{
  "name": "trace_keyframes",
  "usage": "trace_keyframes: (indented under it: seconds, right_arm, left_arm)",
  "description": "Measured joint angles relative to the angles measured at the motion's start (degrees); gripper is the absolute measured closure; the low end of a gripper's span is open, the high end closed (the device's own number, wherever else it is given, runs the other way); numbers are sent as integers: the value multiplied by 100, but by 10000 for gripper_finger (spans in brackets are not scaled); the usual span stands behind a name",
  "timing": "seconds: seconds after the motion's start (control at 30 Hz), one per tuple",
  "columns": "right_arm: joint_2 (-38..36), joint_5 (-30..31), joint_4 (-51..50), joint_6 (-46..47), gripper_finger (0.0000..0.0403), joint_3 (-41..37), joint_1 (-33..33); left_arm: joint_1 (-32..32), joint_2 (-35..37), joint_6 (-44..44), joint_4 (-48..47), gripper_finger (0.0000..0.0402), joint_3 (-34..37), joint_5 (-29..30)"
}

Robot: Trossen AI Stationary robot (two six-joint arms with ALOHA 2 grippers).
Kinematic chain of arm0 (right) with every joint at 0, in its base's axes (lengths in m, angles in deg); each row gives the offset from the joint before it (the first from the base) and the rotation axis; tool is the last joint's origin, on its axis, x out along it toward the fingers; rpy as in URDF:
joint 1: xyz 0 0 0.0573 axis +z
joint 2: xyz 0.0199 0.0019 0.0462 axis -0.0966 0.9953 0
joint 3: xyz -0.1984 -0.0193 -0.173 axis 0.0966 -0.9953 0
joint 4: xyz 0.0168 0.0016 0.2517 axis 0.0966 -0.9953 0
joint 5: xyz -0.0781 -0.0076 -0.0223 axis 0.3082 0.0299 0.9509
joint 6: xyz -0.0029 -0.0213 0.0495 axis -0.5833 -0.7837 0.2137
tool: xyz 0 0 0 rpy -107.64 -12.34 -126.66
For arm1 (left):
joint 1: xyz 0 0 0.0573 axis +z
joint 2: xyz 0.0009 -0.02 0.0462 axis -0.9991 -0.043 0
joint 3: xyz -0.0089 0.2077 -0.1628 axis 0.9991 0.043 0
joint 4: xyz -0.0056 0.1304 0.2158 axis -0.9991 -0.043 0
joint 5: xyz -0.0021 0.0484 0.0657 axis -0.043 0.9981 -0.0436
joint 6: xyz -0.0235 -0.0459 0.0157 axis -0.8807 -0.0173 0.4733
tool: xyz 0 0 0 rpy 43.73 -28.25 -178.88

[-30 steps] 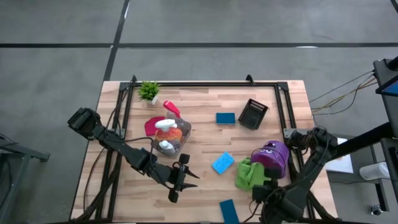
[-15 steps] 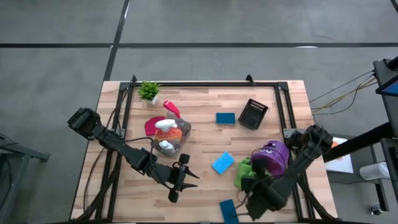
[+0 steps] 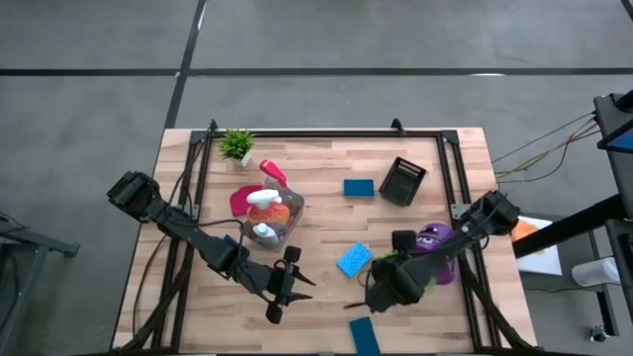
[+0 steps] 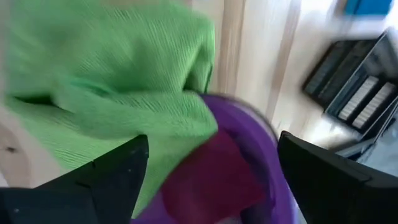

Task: Pick & Place Kitchen Items
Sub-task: Adjust the purple bucket

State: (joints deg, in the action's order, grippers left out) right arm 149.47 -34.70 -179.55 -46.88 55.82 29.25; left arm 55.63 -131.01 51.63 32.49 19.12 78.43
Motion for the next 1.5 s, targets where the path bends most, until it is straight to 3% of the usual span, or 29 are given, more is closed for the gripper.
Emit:
trace_keyframes:
  seconds: [0.2, 0.33, 0.8, 0.93, 1.23, 1.5]
  right_arm:
    - [0, -550, -4, -3, 90, -864, -162]
    - [0, -598, -6, 9, 112, -1104, -158]
    - [0, -622, -2, 148, 188, -672, -4]
    - [0, -374, -2, 179, 170, -315, 52]
    - [-2, -163, -1, 40, 74, -28, 16]
    - [-2, -93, 0, -720, 61, -38, -263]
  left_arm:
    - [0, 0, 0, 0, 254, 0, 2]
    - [0, 0, 2, 0, 254, 0, 7]
    - [0, 0, 0, 8, 254, 0, 17]
    - [0, 0, 0, 9, 254, 0, 17]
    - [0, 0, 0, 9, 254, 0, 17]
    - [-2, 0, 2, 7, 254, 0, 17]
